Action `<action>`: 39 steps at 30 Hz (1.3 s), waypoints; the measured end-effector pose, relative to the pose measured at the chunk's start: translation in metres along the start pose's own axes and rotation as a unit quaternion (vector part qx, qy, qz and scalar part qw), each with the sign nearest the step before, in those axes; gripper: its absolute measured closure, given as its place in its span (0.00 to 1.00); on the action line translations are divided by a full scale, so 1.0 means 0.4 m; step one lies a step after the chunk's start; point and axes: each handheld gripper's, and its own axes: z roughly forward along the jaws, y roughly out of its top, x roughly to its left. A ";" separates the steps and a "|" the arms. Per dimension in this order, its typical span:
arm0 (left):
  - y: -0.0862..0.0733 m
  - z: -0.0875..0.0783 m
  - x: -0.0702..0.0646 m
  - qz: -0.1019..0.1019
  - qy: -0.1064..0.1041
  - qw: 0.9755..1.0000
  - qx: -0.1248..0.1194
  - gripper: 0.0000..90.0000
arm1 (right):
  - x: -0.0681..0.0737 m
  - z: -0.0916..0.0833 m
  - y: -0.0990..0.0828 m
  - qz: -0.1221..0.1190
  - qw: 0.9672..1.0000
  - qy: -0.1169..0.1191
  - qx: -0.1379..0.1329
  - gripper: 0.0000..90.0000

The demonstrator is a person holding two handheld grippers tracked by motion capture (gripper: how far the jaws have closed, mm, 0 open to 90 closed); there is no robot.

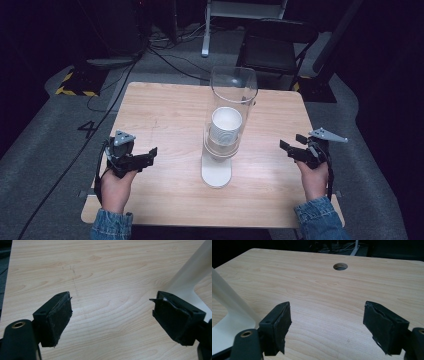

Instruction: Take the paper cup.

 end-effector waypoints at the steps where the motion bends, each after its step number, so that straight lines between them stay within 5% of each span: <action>1: 0.000 0.000 0.000 0.000 0.000 1.000 0.000 0.18 | 0.000 0.000 0.000 0.000 1.000 0.000 0.000 0.26; 15: 0.000 0.003 -0.002 0.001 -0.001 1.000 0.002 0.18 | 0.019 0.010 -0.002 -0.011 1.000 0.011 0.002 0.25; 23: 0.000 0.004 -0.004 0.004 -0.004 1.000 0.006 0.18 | 0.060 0.029 0.000 -0.024 0.999 0.045 0.008 0.25; 39: -0.002 0.005 -0.007 0.006 -0.007 1.000 0.010 0.18 | 0.190 0.069 -0.001 -0.076 0.989 0.127 0.014 0.20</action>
